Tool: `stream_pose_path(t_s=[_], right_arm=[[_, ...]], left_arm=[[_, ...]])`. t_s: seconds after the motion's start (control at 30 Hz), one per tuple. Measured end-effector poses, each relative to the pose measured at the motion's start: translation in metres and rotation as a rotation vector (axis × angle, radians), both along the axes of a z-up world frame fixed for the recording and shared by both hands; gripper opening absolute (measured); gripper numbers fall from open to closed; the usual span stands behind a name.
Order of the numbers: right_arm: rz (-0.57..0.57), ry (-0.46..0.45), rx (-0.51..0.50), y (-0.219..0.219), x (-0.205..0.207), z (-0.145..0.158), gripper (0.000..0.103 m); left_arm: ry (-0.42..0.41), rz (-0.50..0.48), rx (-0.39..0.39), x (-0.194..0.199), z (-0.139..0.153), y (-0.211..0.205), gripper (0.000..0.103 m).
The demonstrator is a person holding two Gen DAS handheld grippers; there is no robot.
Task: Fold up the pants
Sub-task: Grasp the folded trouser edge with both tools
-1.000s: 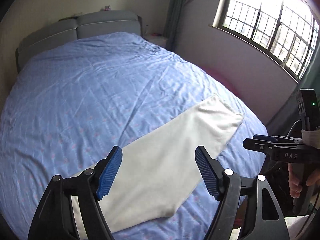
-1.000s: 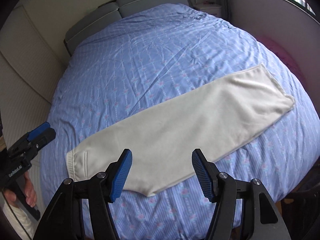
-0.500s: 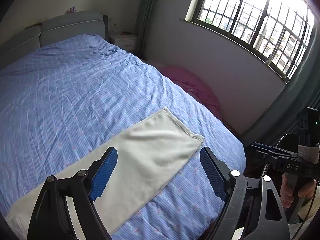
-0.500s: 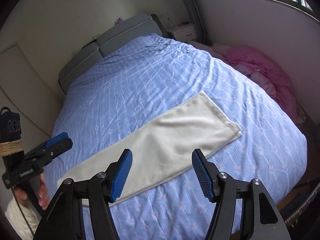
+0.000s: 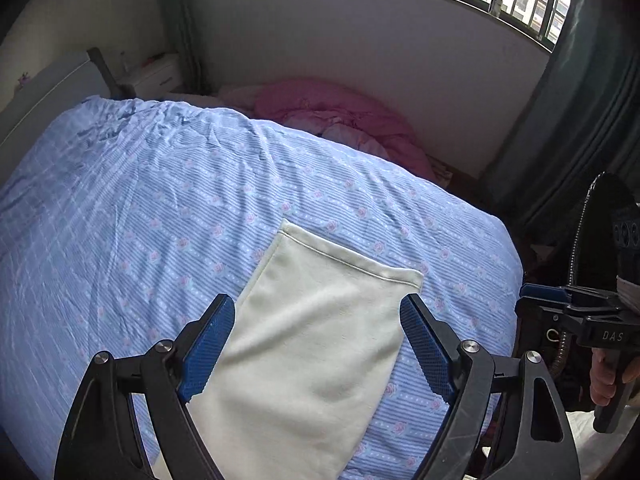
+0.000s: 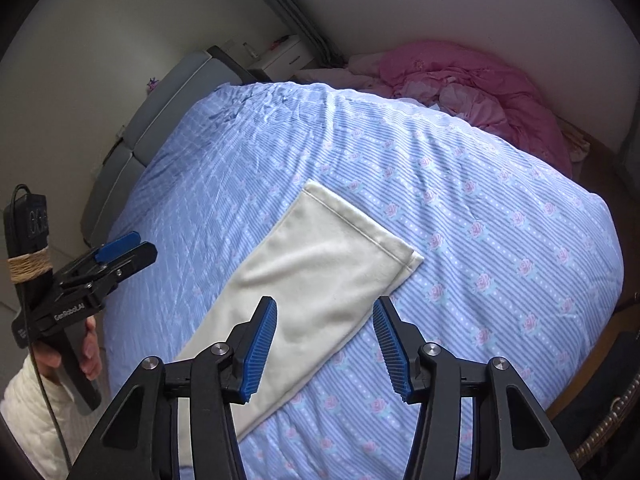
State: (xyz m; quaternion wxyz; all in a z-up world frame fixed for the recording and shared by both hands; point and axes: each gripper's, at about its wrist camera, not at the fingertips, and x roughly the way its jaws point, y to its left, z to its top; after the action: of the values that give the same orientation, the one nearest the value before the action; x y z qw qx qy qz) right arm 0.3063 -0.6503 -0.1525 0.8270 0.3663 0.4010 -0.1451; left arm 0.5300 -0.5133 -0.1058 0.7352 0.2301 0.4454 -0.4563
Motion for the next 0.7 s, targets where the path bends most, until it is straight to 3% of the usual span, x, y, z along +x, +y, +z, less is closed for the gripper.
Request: stream_pose_path(t_s=[0.23,0.5,0.7], right_arm=[[-0.135,0.04,0.108,-0.023,0.022,-0.067,0.049],[-0.305,0.092,0.194,-0.044,0.046,-0.132,0.042],[-0.355,0.11,0.218,-0.052,0.061,-0.153,0.04]], left_arm=[[0.079,-0.116,0.079,0.061,-0.077,-0.059,0.081],[0.175,-0.175,0.173,0.112,-0.157,-0.107,0.075],[0.267,-0.213,0.232,0.127,-0.2,-0.126,0.054]])
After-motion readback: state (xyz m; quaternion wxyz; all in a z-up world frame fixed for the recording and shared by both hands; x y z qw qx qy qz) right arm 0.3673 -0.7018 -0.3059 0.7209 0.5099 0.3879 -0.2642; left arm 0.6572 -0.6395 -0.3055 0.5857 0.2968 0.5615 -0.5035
